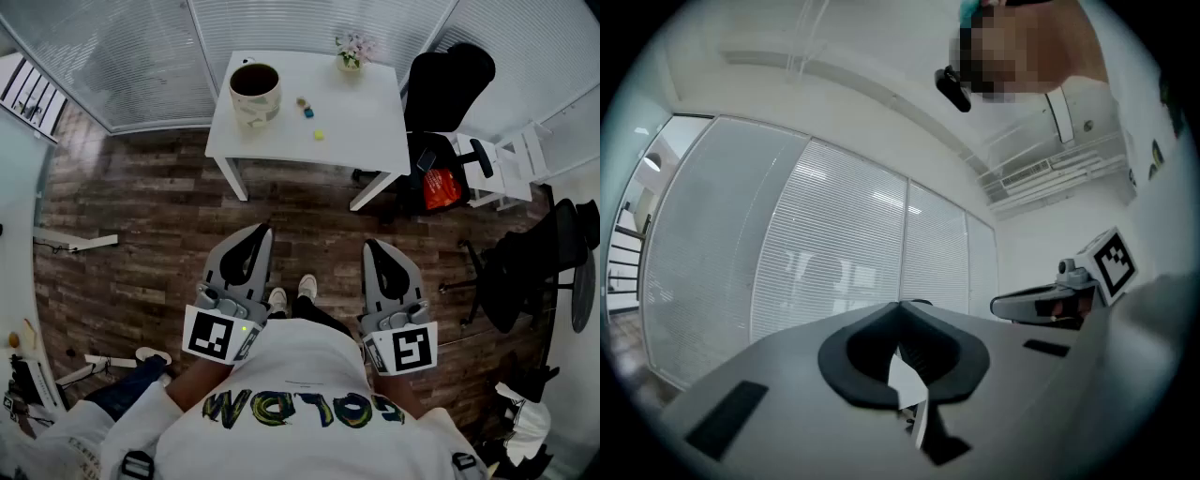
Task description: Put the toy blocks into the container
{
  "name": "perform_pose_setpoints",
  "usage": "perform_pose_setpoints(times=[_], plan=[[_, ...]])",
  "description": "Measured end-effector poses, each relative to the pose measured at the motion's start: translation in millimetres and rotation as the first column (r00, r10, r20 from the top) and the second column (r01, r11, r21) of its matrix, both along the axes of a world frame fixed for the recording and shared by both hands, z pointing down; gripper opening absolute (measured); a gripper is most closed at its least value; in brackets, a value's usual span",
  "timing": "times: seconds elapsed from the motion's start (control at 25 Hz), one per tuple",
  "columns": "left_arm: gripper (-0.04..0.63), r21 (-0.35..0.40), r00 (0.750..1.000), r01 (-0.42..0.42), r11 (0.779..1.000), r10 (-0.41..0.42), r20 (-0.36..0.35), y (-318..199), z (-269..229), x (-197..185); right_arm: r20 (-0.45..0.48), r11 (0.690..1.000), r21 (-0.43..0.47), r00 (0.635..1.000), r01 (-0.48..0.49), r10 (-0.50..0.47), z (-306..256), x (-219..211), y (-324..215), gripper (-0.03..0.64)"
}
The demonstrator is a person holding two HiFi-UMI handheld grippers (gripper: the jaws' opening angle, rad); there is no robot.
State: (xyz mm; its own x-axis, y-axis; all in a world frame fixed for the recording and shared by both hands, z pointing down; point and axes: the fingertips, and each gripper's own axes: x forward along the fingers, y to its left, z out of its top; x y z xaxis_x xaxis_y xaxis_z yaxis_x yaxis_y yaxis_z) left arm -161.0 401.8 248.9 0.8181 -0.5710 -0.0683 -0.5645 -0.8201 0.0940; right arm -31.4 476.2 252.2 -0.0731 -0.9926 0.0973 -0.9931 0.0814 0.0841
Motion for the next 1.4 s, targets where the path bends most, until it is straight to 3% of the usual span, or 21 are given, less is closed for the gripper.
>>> perform_pose_setpoints(times=[0.8,1.4], plan=[[0.014,0.0,0.999,0.04,0.999,-0.04,-0.001,-17.9,0.8,100.3,0.012,0.999,0.011,0.999,0.048,-0.048,4.7,100.2,-22.6,0.009],[0.014,0.009,0.997,0.072,0.997,-0.073,0.014,-66.1,7.1,122.8,0.032,0.997,0.015,0.996,0.082,-0.083,11.2,123.7,-73.0,0.01]])
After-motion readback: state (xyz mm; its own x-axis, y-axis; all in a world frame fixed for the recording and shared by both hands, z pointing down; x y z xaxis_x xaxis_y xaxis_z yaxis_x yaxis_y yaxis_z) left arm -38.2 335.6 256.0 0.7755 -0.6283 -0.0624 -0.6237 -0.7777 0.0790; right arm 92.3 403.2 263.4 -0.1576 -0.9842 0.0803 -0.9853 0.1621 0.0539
